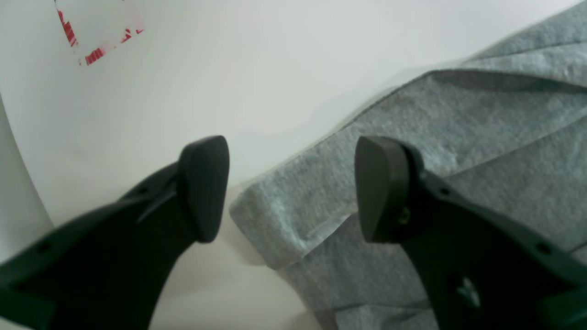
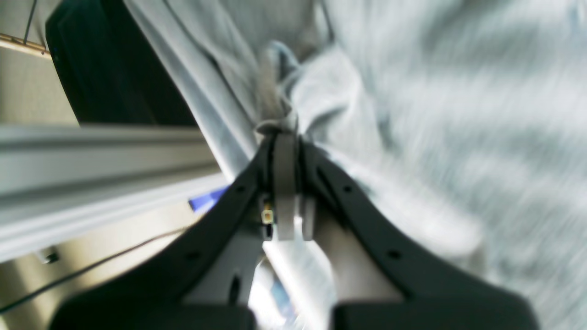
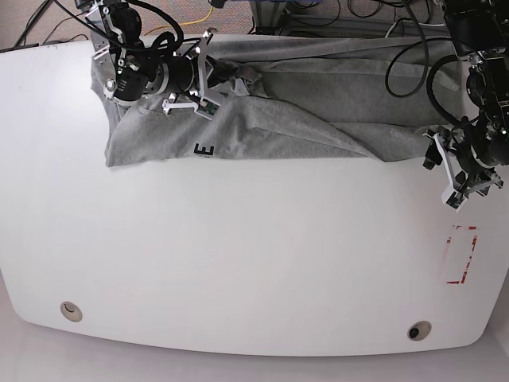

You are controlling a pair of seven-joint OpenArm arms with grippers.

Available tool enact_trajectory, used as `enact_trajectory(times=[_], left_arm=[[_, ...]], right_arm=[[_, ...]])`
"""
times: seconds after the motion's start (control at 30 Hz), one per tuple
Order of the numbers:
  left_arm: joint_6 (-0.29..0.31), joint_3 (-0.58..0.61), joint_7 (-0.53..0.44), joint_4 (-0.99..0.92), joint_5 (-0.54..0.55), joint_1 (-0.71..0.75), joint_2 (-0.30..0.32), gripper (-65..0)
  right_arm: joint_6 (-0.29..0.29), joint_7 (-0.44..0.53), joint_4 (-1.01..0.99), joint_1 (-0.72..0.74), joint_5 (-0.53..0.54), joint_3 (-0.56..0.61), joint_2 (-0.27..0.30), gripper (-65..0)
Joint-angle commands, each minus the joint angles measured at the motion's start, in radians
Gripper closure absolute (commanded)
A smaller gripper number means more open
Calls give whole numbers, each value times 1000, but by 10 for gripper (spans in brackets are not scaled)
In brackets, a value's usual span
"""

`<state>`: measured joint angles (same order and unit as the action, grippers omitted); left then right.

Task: Layout the t-shirt on the table in an organized manner, then fold the t-shirt properly
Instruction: 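Push the gathered shirt fabric with the right gripper toward the shirt's end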

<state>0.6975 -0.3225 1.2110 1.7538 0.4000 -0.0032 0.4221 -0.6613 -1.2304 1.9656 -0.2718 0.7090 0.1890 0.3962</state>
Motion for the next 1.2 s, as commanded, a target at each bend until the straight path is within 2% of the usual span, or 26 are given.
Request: enact_trajectory(times=[0.0, 0.2, 0.47, 0.67, 1.17], left_arm=[[1, -8, -13, 16, 1, -17, 19, -403], [1, -8, -13, 15, 1, -17, 19, -403], [1, -7, -13, 15, 1, -17, 19, -403], [1, -5, -13, 15, 1, -17, 19, -403], [1, -5, -13, 15, 0, -17, 21, -403]], right_arm=[[-2, 18, 42, -16, 24, -16, 14, 0], [-12, 16, 56, -80, 74, -112, 19, 0], [-8, 16, 56, -97, 219, -191, 97, 0], [-4, 16, 54, -103, 304, -205, 143, 0], [-5, 16, 56, -223, 320, -294, 149, 0]])
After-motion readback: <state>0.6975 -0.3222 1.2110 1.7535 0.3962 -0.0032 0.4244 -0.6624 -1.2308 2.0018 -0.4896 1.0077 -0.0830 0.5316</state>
